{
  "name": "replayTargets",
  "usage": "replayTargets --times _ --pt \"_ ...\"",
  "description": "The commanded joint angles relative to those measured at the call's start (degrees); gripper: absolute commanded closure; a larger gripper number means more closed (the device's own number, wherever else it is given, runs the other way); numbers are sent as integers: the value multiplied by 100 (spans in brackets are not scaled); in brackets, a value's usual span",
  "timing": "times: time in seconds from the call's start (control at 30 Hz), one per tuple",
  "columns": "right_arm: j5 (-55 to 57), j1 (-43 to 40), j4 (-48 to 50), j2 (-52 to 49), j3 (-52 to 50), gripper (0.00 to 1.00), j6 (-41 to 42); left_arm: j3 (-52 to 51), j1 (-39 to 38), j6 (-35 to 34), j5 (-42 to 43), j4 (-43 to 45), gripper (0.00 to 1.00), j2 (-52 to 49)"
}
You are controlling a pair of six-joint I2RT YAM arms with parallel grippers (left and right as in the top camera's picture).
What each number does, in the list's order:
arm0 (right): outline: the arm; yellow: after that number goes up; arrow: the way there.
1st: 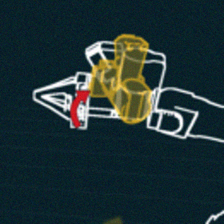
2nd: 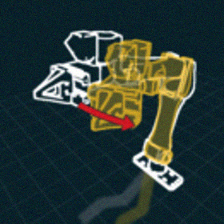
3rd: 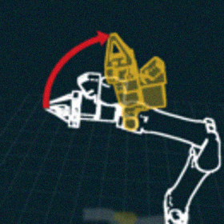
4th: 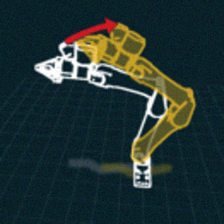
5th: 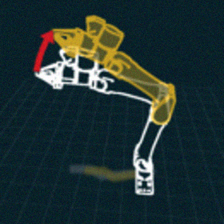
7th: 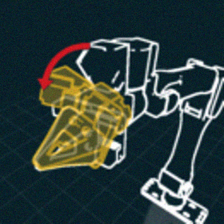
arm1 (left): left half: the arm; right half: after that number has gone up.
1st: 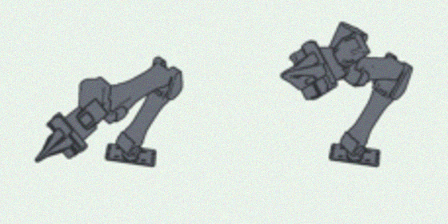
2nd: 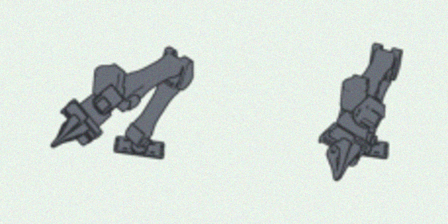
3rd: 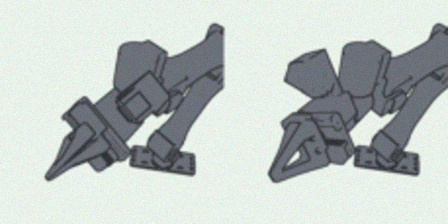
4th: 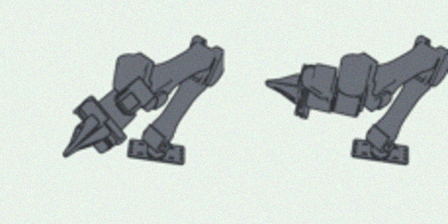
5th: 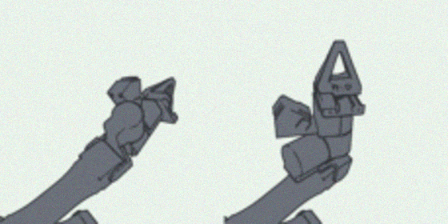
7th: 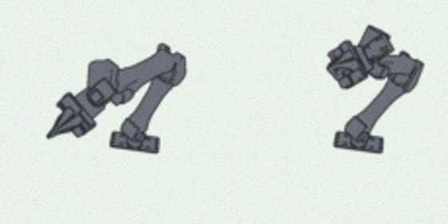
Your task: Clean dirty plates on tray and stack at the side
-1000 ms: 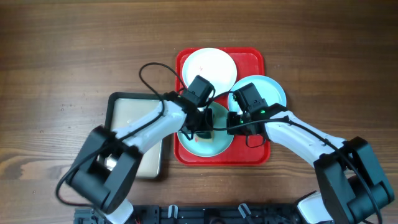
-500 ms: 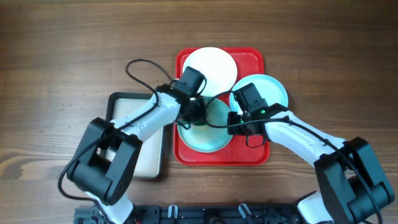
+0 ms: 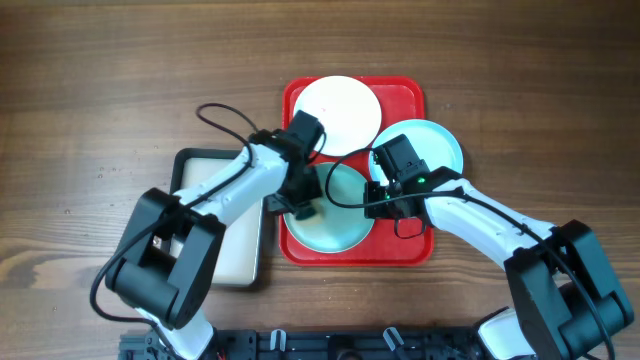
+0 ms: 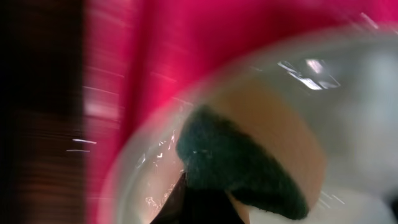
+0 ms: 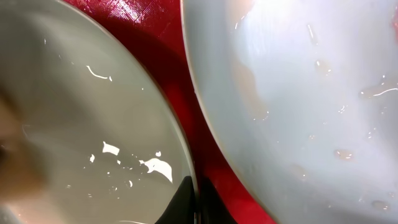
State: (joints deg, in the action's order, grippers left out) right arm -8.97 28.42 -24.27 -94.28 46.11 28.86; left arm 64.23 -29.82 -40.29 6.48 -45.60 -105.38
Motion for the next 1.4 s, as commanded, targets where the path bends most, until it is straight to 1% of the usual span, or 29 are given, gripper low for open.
replayTargets --times 0.0,0.07,0.13,0.17,0.2,0.27,0.33,0.37,0.47,0.5,0.57,0.6,0.63,0.67,0.7,0.73,0.77,0.8,0.83,0.9,1.0,1.07,1.17,1.2,1.27,1.33,1.37 --pt "304 -31 -81 -103 -44 96 -109 -151 87 -140 -2105 -160 96 87" --pt "302 -31 -83 -103 -44 96 -166 -146 13 -264 -1998 -216 96 245" --pt "302 -31 -83 -103 -44 96 -190 -146 -79 -264 -1408 -236 96 542" --pt "302 -31 -85 -103 -44 96 -192 -146 -109 -262 -1150 -297 96 789" --pt "304 -31 -85 -103 -44 96 -195 -146 -109 -262 -1058 -374 96 999" --pt "299 -31 -83 -103 -44 96 -304 -146 44 -258 -953 -756 96 1794" --pt "280 -31 -83 -103 -44 95 -304 -146 319 -192 -1097 -1054 96 2406" --pt "280 -31 -81 -103 -44 95 -299 -153 688 -173 -1779 -1510 96 2865" --pt "282 -31 24 -103 -44 96 -339 -345 1113 -103 -2402 -1753 96 2955" --pt "271 -31 66 -101 -33 96 -404 -612 1300 4 -2393 -1561 96 2924" --pt "153 -31 -170 -7 72 96 -476 -1102 1508 33 -2376 -1099 96 2909" --pt "184 -24 -358 114 173 96 -468 -1392 1617 190 -2124 -715 96 2909" --pt "221 9 -522 345 275 96 -470 -1596 1725 468 -1561 -332 96 2909" --pt "264 57 -623 601 339 96 -468 -1700 1812 723 -1001 -72 93 2909" --pt "352 122 -695 848 372 96 -472 -1705 1858 769 -745 -15 81 2909" --pt "557 251 -769 1239 378 96 -470 -1703 1912 848 -522 0 63 2920" --pt "741 334 -826 1429 378 96 -472 -1703 1939 861 -466 -22 60 2922" --pt "1014 442 -911 1626 378 96 -472 -1698 1971 863 -409 -48 59 2935" --pt "1515 603 -1040 1847 378 96 -468 -1696 2044 916 -267 -59 58 2992" --pt "2413 981 -1309 2122 424 96 -457 -1602 2229 1058 160 -179 48 3217" --pt "3578 1497 -1711 2153 721 96 -269 -1353 2455 1167 487 -402 39 3591" --pt "4406 1875 -1867 2153 1001 95 -278 -1220 2594 1364 754 -487 32 3995" --pt "5517 2363 -1880 2153 1266 96 -352 -1217 2647 1467 824 -490 21 4542" --pt "5904 2531 -1829 2149 1270 96 -586 -1217 2647 1464 824 -490 17 4677" --pt "6354 2717 -1738 2146 1270 96 -815 -1217 2647 1464 780 -490 12 4732" --pt "6839 2905 -1547 2146 1270 96 -1252 -1217 2647 1462 761 -492 11 4649" --pt "6909 3003 -1443 2146 1270 96 -1475 -1217 2647 1462 761 -492 11 4605"
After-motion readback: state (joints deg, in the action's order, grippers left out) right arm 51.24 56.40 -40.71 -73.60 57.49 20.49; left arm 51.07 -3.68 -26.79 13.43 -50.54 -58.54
